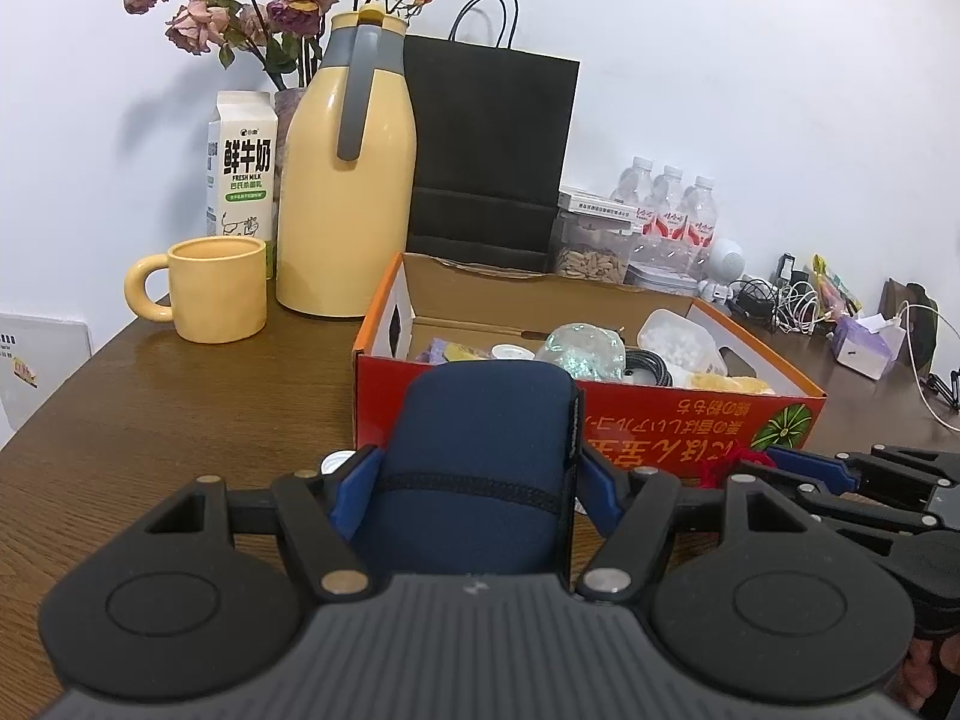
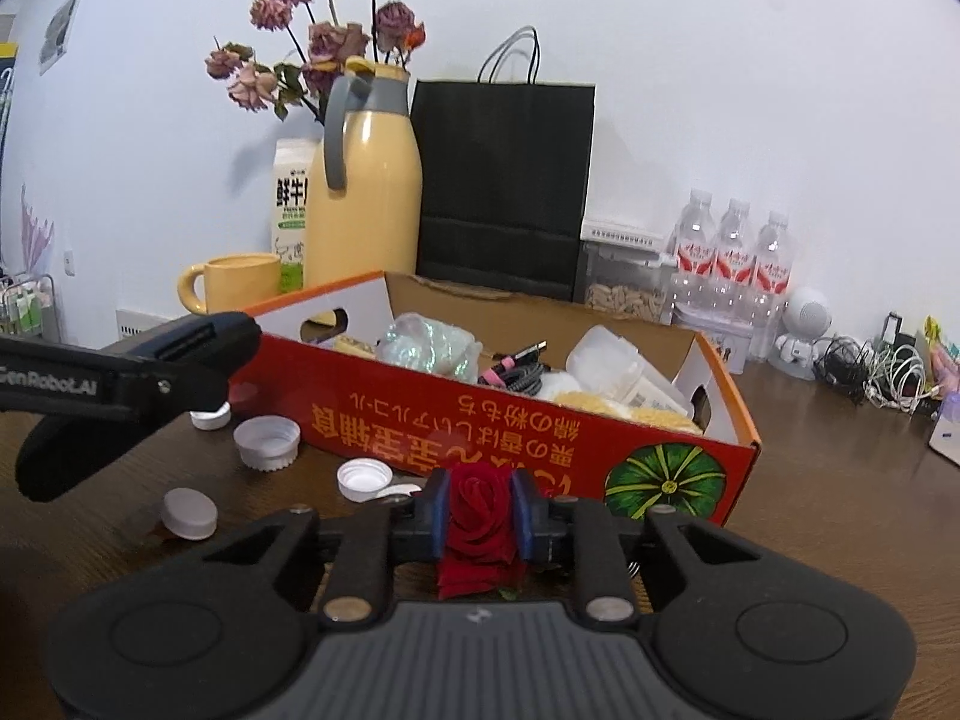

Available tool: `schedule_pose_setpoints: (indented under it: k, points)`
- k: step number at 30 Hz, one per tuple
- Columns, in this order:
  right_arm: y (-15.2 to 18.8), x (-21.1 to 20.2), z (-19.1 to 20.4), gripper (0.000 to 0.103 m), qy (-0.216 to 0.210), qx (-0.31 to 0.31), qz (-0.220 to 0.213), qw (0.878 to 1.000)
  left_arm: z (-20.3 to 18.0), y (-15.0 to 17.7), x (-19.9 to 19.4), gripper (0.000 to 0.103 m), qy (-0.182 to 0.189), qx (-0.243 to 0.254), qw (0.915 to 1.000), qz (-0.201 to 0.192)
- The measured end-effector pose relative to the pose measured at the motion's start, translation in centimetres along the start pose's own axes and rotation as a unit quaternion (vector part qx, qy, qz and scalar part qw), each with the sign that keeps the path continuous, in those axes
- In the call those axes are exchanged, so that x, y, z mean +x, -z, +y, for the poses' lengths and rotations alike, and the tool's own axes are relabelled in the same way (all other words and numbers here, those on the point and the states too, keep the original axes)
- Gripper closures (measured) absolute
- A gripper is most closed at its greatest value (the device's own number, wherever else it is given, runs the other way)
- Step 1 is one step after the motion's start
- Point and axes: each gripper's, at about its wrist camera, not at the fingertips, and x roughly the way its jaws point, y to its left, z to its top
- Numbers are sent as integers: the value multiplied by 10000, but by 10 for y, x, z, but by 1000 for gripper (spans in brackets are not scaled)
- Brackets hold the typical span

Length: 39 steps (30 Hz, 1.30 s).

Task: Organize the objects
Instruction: 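Grasp the red rose with the right tool while the left tool holds the navy case, then lower the navy case into the box with the left tool while the right tool drops the rose in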

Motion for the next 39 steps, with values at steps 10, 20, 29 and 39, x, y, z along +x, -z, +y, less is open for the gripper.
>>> schedule_pose_setpoints:
  k: [10, 20, 29, 39]
  points:
    - [-21, -9, 0, 86, -68, -50, -523, 9986, -10, -27, -5, 37, 72, 46, 9997, -213]
    - [-68, 15, -9, 86, -47, 55, -929, 9957, -21, -78, 12, 64, 83, 33, 9984, -556]
    - [-33, 11, -16, 86, -178, 243, -551, 9980, -13, -23, 34, 7, -261, 130, 9961, 830]
    - [-29, -2, -19, 86, -161, 312, -646, 9973, -20, -7, 28, 39, -150, 47, 9948, 1004]
